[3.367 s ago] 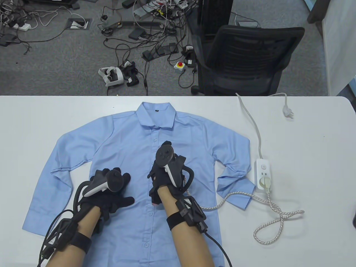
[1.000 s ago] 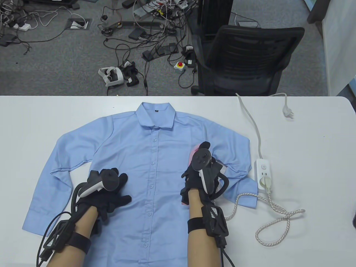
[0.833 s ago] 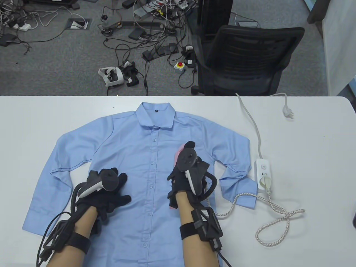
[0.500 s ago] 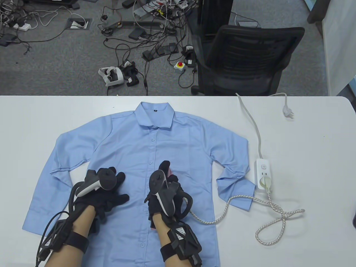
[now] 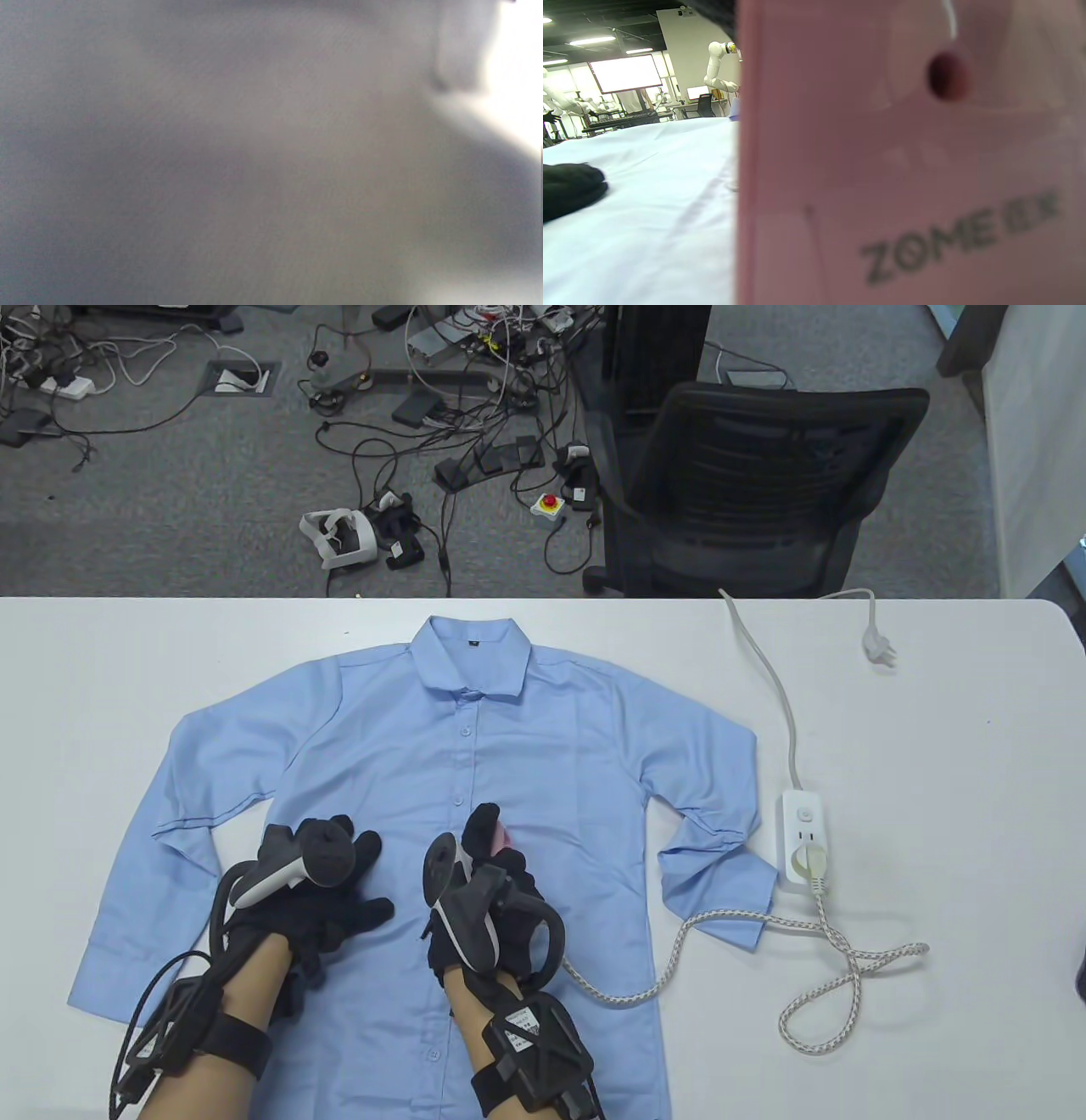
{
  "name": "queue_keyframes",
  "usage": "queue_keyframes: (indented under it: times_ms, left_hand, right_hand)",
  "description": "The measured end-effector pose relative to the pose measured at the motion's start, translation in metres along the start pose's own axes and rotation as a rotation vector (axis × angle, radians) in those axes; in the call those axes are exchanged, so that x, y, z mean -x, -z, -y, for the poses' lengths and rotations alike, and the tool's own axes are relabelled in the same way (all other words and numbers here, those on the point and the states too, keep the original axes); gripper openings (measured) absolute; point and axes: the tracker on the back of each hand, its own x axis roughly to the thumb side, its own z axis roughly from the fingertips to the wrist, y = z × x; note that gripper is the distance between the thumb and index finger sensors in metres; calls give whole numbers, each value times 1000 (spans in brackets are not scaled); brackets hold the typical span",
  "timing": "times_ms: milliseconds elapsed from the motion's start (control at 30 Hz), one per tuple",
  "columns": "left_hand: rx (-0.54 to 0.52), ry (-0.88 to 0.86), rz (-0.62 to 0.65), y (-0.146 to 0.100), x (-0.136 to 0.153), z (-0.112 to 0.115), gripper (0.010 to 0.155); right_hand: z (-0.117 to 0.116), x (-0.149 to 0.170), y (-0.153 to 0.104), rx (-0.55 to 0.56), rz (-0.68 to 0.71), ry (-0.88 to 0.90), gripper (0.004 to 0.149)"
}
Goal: Iron long-sleeve shirt with electric iron on table
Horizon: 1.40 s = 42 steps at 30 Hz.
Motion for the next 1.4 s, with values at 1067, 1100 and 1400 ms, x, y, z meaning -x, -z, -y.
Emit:
queue_keyframes:
  times_ms: [1067,1100,1400]
  left_hand:
    - [-8,31,-24,-2,1,1,81]
    - [-6,32,-26,-2,1,1,82]
    - [-9,34,-30,-2,1,2,83]
  right_hand:
    - [10,117,21,88,-195,-38,66]
    - [10,118,22,88,-198,-38,66]
    - [12,131,22,107,-210,-54,66]
